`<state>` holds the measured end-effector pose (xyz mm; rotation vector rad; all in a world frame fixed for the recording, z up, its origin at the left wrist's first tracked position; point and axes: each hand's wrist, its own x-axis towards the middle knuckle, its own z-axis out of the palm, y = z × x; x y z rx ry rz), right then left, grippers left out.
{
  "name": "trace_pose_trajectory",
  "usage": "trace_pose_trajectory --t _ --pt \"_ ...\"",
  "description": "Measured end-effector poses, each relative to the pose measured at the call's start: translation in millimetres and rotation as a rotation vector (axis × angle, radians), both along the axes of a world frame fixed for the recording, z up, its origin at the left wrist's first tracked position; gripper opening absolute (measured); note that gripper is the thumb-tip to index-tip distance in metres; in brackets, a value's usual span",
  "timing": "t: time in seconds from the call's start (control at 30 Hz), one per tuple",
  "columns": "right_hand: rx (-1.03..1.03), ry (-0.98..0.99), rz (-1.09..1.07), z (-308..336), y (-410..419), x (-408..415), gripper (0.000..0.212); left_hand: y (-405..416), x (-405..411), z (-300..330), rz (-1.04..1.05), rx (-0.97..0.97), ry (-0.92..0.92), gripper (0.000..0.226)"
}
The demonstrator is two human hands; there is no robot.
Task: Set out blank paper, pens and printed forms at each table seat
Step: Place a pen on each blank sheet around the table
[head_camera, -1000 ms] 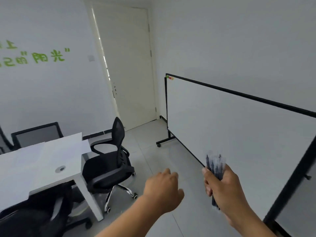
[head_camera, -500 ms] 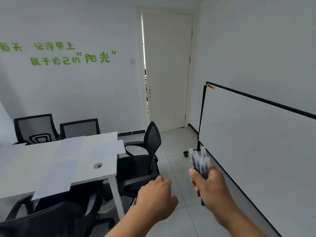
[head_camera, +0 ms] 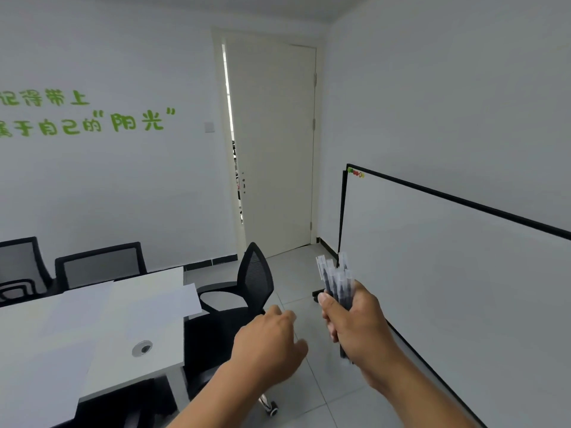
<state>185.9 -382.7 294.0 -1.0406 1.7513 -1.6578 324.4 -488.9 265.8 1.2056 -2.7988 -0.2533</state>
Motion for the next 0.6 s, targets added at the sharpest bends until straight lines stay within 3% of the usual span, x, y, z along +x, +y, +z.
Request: trace_pose_trajectory --t 0.2,0.33,0.6 --pt "-0.055 -0.011 0.021 -4.2 -42.8 -44.3 0.013 -43.9 -38.4 -3.4 0.041 -0.024 -0.059 0.037" --pt "-0.089 -0.028 0.042 -9.9 -85.7 -91.8 0.013 -83.7 -81.0 -7.4 0.060 -0.028 -0.042 0.048" --pt "-0.108 -0.024 0.148 -9.7 -193.6 -196.0 0.014 -166.7 -160.2 -1.2 0.198 -0.011 -0.041 0.047"
